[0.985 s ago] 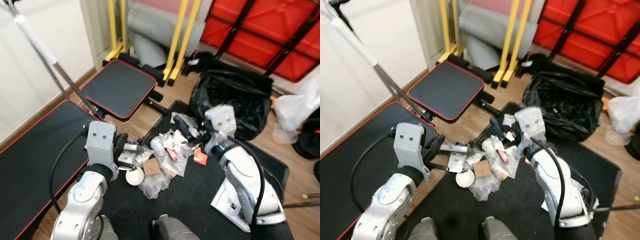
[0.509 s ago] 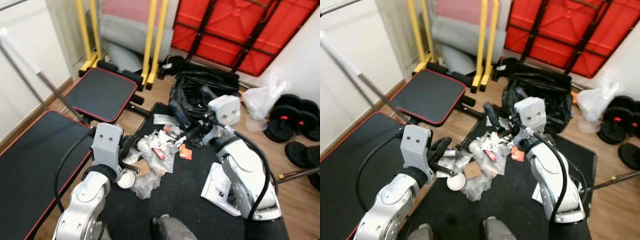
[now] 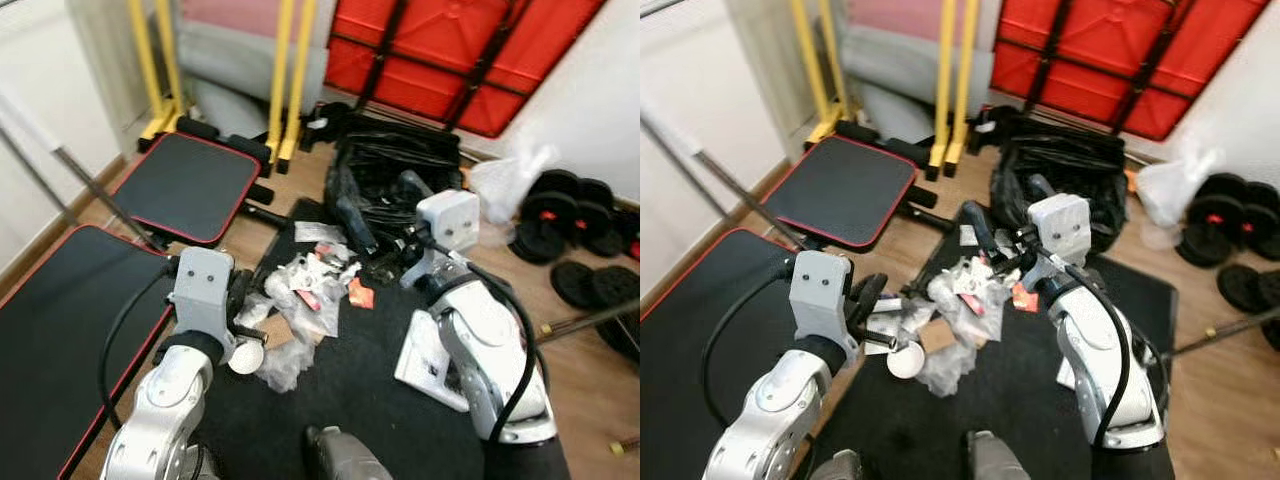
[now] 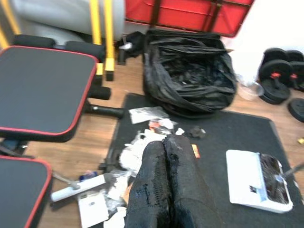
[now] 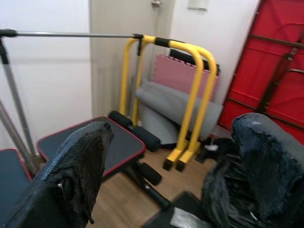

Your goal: Sweep floor

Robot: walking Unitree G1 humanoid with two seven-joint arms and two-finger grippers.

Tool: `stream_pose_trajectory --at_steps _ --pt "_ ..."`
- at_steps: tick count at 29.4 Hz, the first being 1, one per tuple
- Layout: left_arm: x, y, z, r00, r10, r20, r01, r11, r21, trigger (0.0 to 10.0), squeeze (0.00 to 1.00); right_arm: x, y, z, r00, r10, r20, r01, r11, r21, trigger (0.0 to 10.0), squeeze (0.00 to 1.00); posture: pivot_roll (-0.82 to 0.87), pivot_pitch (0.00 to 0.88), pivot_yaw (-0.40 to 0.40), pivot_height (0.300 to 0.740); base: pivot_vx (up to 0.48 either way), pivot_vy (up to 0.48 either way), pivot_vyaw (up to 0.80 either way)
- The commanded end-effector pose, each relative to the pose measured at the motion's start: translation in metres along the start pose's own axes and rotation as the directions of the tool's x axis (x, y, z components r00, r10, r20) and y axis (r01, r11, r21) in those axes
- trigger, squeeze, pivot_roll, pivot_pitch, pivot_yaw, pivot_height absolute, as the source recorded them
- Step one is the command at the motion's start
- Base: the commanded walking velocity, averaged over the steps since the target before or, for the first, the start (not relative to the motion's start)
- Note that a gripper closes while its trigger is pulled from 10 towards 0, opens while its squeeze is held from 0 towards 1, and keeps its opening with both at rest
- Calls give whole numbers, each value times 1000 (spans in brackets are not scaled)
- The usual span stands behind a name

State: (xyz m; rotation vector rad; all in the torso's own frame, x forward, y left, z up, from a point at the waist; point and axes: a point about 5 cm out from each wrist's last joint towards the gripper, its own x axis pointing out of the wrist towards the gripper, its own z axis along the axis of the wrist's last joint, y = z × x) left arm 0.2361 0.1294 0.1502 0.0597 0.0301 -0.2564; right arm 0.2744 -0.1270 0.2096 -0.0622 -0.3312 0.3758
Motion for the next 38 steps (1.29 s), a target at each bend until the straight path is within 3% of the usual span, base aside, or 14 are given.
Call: stream_pose_trajectory --at_steps 1,11,33,38 --pt "-2 -4 -2 999 -43 -2 43 999 -1 10000 0 -7 -6 -8 999 -34 -36 33 999 -18 10000 0 -88 204 -153 740 0 0 -800" --pt "-3 -3 -2 999 -45 -6 45 999 8 10000 0 -22 -21 -27 982 -132 -137 121 989 -88 10000 0 -89 202 -148 740 0 0 -800" --pt "-5 -4 -6 999 -51 -17 51 999 -4 10000 0 -31 -25 -32 973 -158 -167 145 985 -90 10000 0 -92 209 -144 740 0 0 -800" --pt "-5 -4 -7 999 -48 -18 48 999 -10 10000 0 -31 -27 -32 972 -166 -167 152 984 -93 10000 0 -91 209 -145 740 0 0 -81"
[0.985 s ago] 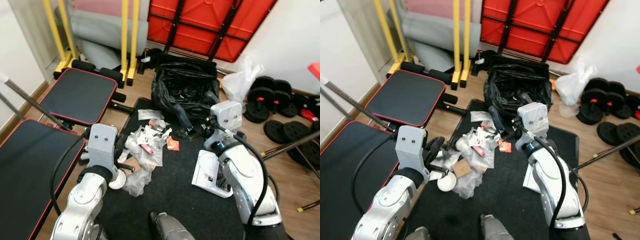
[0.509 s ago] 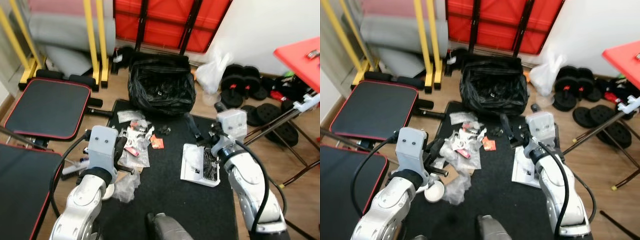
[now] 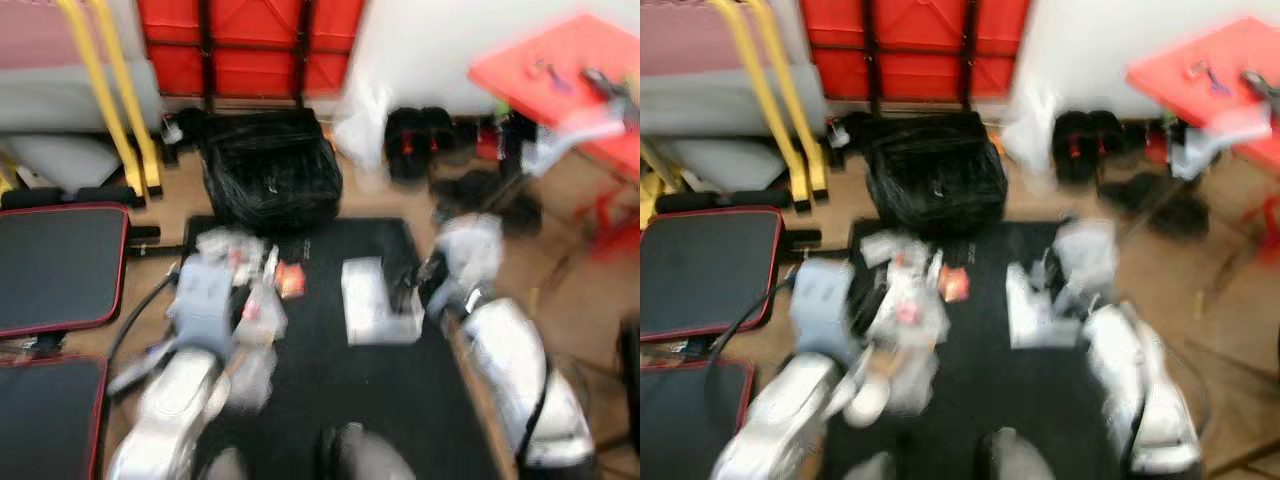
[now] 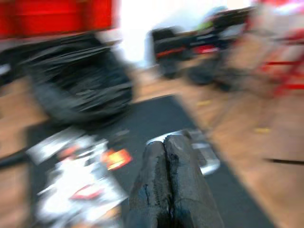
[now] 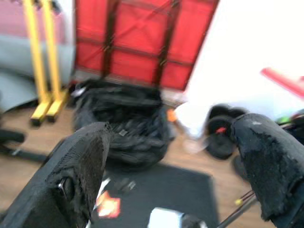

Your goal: Sweep floor

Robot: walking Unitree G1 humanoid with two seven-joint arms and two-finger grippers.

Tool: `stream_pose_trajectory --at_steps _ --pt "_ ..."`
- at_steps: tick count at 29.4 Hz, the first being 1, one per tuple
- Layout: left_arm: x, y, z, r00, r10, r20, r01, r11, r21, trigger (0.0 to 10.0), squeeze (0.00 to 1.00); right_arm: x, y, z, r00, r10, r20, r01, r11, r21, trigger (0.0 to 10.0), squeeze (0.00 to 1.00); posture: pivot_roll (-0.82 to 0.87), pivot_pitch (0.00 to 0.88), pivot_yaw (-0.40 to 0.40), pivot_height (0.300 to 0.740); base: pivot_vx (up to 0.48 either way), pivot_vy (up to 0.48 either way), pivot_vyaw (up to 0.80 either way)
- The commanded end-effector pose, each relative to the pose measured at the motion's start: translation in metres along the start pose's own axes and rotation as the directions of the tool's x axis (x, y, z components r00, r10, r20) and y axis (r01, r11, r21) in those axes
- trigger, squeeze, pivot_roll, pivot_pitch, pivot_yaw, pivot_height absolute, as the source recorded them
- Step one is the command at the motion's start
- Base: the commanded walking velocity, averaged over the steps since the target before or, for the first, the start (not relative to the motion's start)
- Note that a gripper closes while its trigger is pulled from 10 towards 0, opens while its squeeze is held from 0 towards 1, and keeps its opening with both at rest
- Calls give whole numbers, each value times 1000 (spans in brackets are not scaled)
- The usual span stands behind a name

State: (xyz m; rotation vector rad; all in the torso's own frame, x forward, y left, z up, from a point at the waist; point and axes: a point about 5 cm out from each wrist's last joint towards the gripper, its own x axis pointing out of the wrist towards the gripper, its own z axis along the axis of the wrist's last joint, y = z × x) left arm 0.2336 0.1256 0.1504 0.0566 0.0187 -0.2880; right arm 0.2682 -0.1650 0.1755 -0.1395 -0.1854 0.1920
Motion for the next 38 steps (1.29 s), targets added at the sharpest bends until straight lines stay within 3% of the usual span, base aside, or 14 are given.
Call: stream_pose_trajectory --at_steps 1,5,14,27,38 --pt "-4 0 -7 999 -16 -29 16 1000 -11 10000 0 -2 2 -2 1000 -1 -11 1 1000 -8 10000 0 -91 209 -146 740 0 0 0" --pt "-5 2 -7 999 -17 -30 16 1000 -12 10000 0 -2 0 -3 1000 -11 -19 11 1000 -29 10000 0 -92 203 -148 740 0 0 0" --pt "-8 7 -11 999 -13 -35 12 999 -39 10000 0 -10 -7 -8 996 -62 -68 46 977 -207 10000 0 -93 192 -156 740 0 -404 0" --pt "-4 6 -11 1000 -13 -23 11 998 -56 10000 0 -9 -10 -9 994 -88 -66 73 978 -197 10000 0 -94 181 -160 740 0 -421 0" --pt "-4 2 -10 999 -23 -25 21 999 -44 10000 0 -10 -11 -9 992 -108 -71 95 982 -166 10000 0 -98 188 -160 740 0 0 0"
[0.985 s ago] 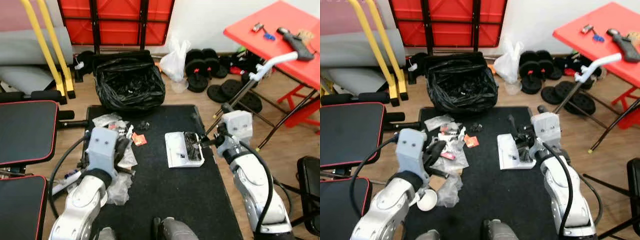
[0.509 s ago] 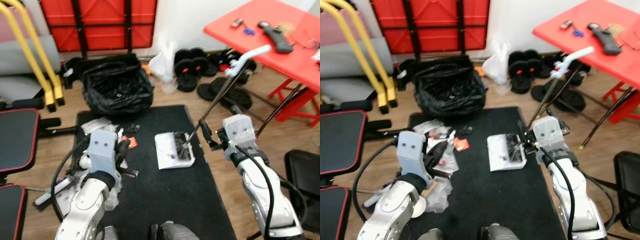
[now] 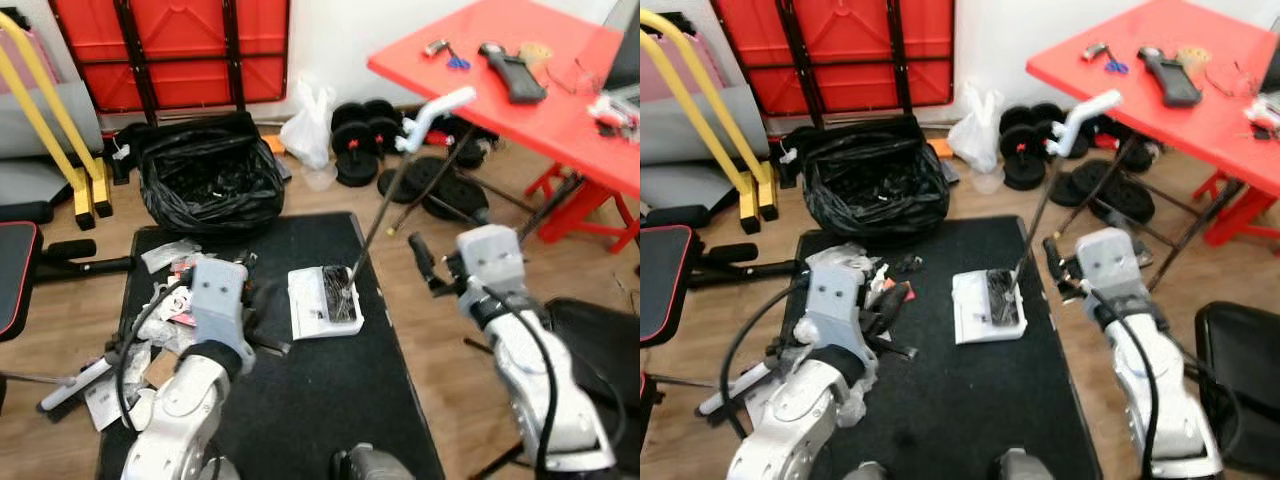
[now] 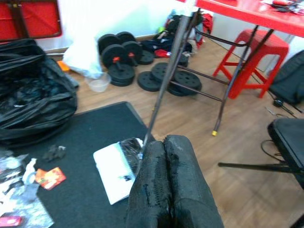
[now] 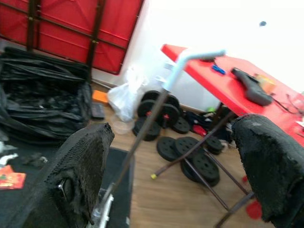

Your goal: Sweep floor

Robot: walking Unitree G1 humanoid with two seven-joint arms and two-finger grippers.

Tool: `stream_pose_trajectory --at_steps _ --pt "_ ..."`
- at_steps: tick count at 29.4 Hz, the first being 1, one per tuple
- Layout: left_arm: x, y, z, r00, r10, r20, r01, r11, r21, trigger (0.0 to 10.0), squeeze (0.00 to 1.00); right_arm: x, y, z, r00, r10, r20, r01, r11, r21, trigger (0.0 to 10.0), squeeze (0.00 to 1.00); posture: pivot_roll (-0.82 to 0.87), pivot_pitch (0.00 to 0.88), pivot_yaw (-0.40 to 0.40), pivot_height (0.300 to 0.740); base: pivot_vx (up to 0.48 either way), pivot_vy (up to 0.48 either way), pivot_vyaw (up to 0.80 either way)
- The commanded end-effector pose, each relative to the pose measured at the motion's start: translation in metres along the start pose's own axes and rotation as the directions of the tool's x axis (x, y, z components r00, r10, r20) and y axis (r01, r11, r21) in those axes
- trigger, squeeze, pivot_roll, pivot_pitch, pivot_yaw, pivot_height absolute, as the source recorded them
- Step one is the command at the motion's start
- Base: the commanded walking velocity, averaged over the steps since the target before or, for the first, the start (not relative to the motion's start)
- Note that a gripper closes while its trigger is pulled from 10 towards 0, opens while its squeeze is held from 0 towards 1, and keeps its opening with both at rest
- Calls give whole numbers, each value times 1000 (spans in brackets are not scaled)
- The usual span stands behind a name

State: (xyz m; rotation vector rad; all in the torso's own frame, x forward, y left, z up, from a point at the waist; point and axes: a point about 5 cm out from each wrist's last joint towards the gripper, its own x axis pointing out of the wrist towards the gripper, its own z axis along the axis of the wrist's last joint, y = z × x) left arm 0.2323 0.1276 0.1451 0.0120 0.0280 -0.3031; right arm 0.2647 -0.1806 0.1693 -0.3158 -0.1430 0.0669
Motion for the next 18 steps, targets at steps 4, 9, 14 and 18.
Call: stream_pose_trajectory --at_steps 4,9,14,18 --pt "-3 1 -4 1000 -8 -24 8 1000 5 10000 0 -2 2 -2 1000 3 -16 -2 999 49 10000 0 -98 192 -158 740 0 0 0" --pt "-3 0 -3 1000 -7 -23 7 1000 9 10000 0 -2 1 -1 1000 5 -5 -4 995 98 10000 0 -98 199 -156 740 0 0 0" --pt "-3 -1 -2 1000 -4 -23 4 1000 14 10000 0 -2 4 4 999 40 32 -44 988 151 10000 0 -99 200 -156 740 0 0 0" --pt "-3 0 -2 1000 -1 -21 2 1000 15 10000 0 -2 12 26 967 146 208 -231 843 486 10000 0 -97 201 -156 740 0 0 0"
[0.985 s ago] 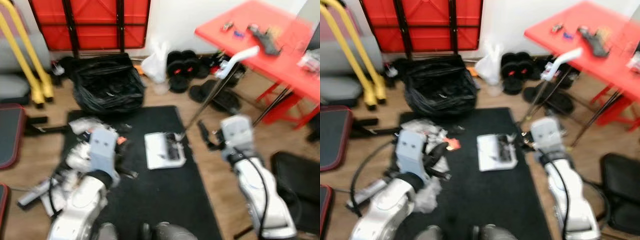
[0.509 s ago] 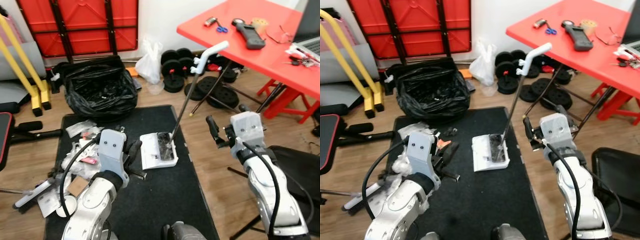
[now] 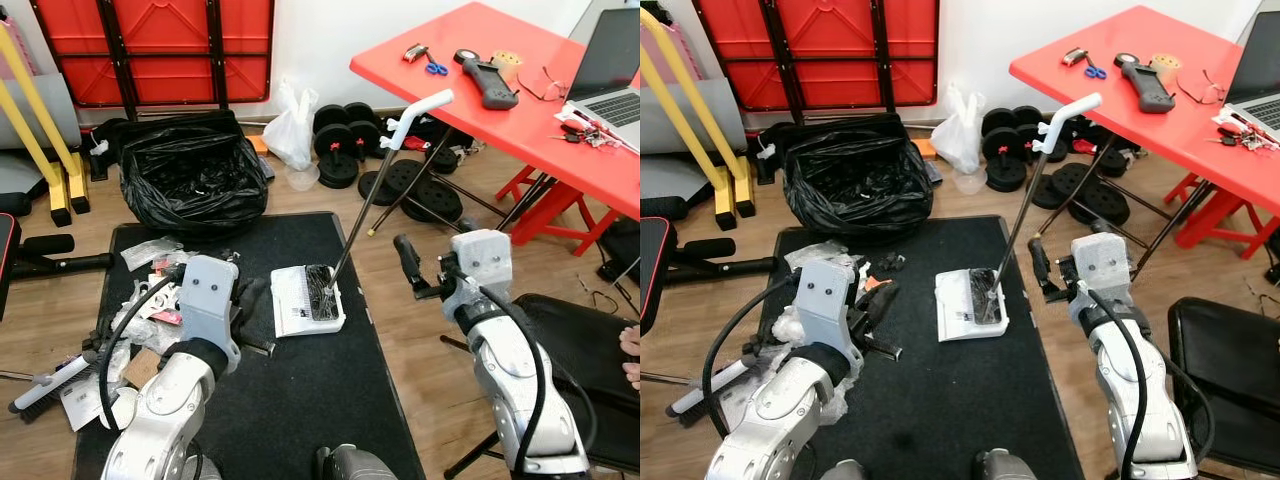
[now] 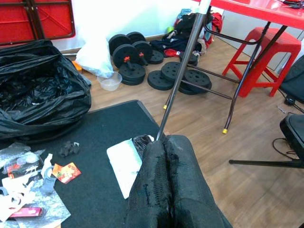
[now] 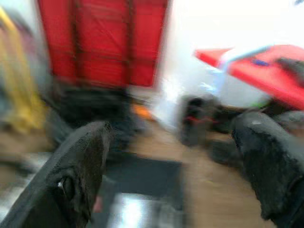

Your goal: Sweep floor

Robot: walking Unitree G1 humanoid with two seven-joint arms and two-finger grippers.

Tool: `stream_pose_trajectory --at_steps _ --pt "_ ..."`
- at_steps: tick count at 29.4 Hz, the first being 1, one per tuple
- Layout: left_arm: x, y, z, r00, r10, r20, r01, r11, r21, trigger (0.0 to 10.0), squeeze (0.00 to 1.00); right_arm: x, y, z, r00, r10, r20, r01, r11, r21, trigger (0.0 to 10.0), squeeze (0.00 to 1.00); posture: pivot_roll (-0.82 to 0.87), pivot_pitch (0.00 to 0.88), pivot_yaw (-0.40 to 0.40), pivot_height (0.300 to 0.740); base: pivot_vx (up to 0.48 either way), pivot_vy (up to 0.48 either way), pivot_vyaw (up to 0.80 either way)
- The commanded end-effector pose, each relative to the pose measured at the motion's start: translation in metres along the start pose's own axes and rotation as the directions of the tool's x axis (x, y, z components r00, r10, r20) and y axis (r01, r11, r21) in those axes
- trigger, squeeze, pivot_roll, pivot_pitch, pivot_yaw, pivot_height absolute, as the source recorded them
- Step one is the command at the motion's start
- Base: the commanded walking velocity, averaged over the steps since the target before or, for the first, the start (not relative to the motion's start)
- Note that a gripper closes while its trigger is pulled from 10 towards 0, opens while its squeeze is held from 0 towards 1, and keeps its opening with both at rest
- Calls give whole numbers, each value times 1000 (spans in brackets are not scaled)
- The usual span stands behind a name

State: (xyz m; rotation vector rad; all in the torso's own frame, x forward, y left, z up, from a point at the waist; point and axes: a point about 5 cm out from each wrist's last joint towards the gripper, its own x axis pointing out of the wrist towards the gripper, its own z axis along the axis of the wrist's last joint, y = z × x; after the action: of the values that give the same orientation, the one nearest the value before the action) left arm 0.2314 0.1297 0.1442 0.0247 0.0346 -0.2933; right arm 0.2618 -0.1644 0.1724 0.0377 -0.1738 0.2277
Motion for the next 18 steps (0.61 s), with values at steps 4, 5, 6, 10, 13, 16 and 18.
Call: stream_pose_trajectory --at_steps 4,5,6,10,13,16,18 --pt "-1 -2 -1 1000 -10 -13 10 1000 5 10000 0 3 9 38 966 124 225 -198 918 343 10000 0 -97 201 -156 740 0 0 0" --pt "-1 -2 -1 1000 -10 -13 10 1000 5 10000 0 3 9 38 966 124 225 -198 918 343 10000 0 -97 201 -156 740 0 0 0" --pt "-1 -2 -1 1000 -10 -13 10 1000 5 10000 0 3 9 40 963 126 238 -206 912 353 10000 0 -97 201 -156 740 0 0 0" --pt "-2 -2 -1 1000 -11 -14 11 1000 6 10000 0 4 5 56 944 123 307 -249 875 416 10000 0 -89 200 -152 740 0 0 0" --pt "-2 -2 -1 1000 -14 -16 14 1000 6 10000 0 4 2 61 937 127 327 -270 856 440 10000 0 -90 199 -152 740 0 0 0" --pt "-2 -3 -1 1000 -16 -17 16 1000 7 10000 0 4 0 61 939 133 317 -272 851 449 10000 0 -90 199 -152 740 0 0 0" --pt "-2 -3 -1 1000 -16 -18 16 1000 8 10000 0 4 -2 60 944 128 304 -259 860 439 10000 0 -91 202 -152 740 0 0 0"
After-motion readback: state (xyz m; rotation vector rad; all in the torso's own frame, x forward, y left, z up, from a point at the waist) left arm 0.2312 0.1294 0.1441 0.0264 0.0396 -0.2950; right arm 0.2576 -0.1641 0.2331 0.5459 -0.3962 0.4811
